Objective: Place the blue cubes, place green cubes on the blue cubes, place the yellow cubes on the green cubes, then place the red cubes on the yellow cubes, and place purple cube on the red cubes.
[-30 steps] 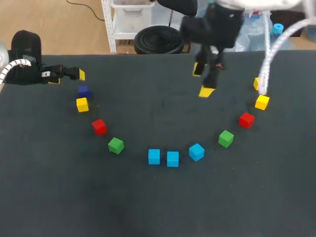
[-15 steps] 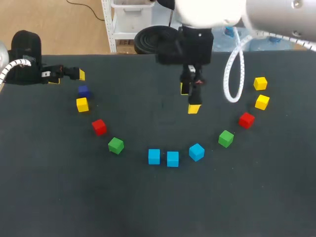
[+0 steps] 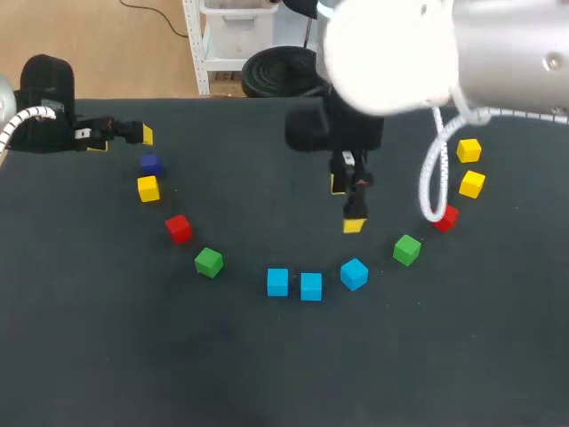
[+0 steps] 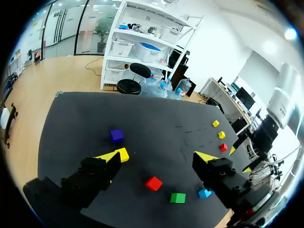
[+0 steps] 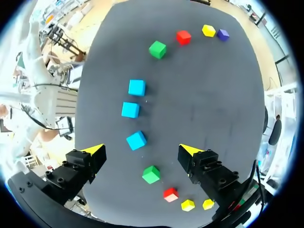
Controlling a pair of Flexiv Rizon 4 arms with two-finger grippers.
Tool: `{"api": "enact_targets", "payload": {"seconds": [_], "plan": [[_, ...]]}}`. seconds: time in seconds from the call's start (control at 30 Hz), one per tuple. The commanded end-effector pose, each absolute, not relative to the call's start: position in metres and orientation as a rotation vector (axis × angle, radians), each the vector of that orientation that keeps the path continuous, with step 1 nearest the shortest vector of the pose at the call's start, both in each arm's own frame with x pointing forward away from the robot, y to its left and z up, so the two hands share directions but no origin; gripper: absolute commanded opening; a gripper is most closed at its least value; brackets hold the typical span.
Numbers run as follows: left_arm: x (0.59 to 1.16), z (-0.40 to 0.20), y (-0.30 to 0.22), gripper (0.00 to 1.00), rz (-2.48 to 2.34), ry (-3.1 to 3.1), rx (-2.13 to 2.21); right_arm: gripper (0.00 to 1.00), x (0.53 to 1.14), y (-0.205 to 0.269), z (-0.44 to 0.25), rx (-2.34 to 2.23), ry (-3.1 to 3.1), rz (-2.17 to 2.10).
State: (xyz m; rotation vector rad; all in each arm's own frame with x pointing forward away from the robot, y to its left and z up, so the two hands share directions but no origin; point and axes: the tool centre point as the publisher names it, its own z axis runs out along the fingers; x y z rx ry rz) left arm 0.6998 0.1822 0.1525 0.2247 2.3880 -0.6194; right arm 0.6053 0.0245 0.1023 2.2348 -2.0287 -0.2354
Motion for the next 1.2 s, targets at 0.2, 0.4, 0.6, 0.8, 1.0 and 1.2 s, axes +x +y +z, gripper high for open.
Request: {"api": "enact_targets", "payload": {"seconds": [0.2, 0.4, 0.6, 0.8, 1.0, 1.2], "plan": [[0.700, 0.151, 0.184, 1.00, -0.631, 2.379, 0.230, 1.00, 0.588, 0.016, 0.088, 2.275, -2.160, 0.034], [0.700, 0.151, 0.184, 1.00, -0.631, 2.379, 0.230, 1.00, 0.591, 0.009, 0.085, 2.276, -2.287, -0.133], [0.700, 0.151, 0.184, 1.00, -0.631, 2.379, 0.230, 1.00, 0.591, 0.009, 0.085, 2.276, -2.287, -0.133], [0.700, 0.151, 0.184, 1.00, -0.631, 2.379, 0.230, 1.00, 0.591, 0.009, 0.085, 2.276, -2.287, -0.133], [0.700, 0.151, 0.184, 1.00, -0.631, 2.379, 0.230, 1.00, 0.590, 0.018, 0.077, 2.297, -2.186, -0.113], [0.700, 0.151, 0.184, 1.00, -0.631, 2.379, 0.230, 1.00, 0.589, 0.015, 0.067, 2.274, -2.167, -0.114]]}}
